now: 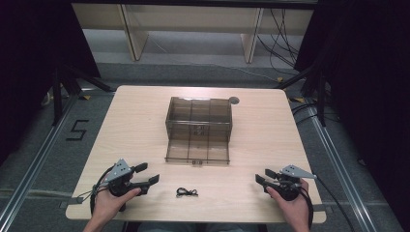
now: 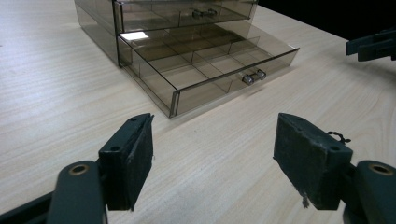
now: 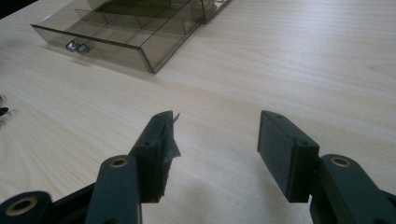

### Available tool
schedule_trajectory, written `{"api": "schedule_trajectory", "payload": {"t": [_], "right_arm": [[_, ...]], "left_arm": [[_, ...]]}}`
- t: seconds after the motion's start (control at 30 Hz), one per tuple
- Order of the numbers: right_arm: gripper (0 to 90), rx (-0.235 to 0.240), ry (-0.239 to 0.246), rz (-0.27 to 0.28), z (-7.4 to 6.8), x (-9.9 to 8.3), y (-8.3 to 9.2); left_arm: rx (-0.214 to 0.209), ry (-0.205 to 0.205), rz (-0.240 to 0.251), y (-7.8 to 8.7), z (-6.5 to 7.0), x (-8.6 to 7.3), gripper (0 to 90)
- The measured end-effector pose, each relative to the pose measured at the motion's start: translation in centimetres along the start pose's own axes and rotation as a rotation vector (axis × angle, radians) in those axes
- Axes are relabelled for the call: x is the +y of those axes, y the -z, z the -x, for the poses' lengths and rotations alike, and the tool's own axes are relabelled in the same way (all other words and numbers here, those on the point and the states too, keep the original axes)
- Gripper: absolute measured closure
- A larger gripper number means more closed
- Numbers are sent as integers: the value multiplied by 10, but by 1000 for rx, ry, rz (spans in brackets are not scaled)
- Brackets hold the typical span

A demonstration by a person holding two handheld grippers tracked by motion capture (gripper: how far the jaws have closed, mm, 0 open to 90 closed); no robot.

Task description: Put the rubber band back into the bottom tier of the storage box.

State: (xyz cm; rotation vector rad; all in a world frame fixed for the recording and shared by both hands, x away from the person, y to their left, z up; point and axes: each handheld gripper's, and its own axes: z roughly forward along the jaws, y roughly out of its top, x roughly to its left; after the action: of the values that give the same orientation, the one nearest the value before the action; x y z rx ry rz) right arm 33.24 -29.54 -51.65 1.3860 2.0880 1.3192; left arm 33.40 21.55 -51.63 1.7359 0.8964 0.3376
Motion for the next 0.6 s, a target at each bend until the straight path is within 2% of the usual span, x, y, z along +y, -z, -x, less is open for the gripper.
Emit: {"api": "schedule_trajectory", "payload": {"t": [0.07,0.13,0.2,0.3,0.33,0.37,0.4,0.43,0.47,0.5,0.53,0.57,0.6], "right_arm": [[468,7,-3,4,0,0,0],[467,21,-13,7,-1,0,1],[467,3,-6,0,-1,0,0],[468,3,-4,-8,0,0,0],[468,8,-11,-12,-1,0,0],[468,28,7,-5,2,1,1],[468,17,8,-8,2,1,1],[468,12,16,2,2,0,0],[468,4,6,-3,1,1,-1],[468,0,17,-23,2,1,0],[468,0,17,-23,2,1,0],[468,18,12,-23,2,1,1],[468,27,7,-20,2,1,2]], "left_arm": [[-4,-15,-12,0,0,0,289],[-20,-5,-24,1,1,2,300],[-56,39,-36,2,3,5,308],[-57,40,-63,2,5,8,329],[-54,26,-83,3,5,10,329],[-53,28,-114,1,8,12,337],[-53,28,-114,1,8,12,337],[-56,26,-132,0,10,14,340],[-71,3,-176,-3,14,16,340],[-76,-3,-204,-5,17,18,340],[-76,-3,-204,-5,17,18,336],[-83,-22,-243,-9,23,20,331],[-100,-47,-260,-11,25,22,330]]}}
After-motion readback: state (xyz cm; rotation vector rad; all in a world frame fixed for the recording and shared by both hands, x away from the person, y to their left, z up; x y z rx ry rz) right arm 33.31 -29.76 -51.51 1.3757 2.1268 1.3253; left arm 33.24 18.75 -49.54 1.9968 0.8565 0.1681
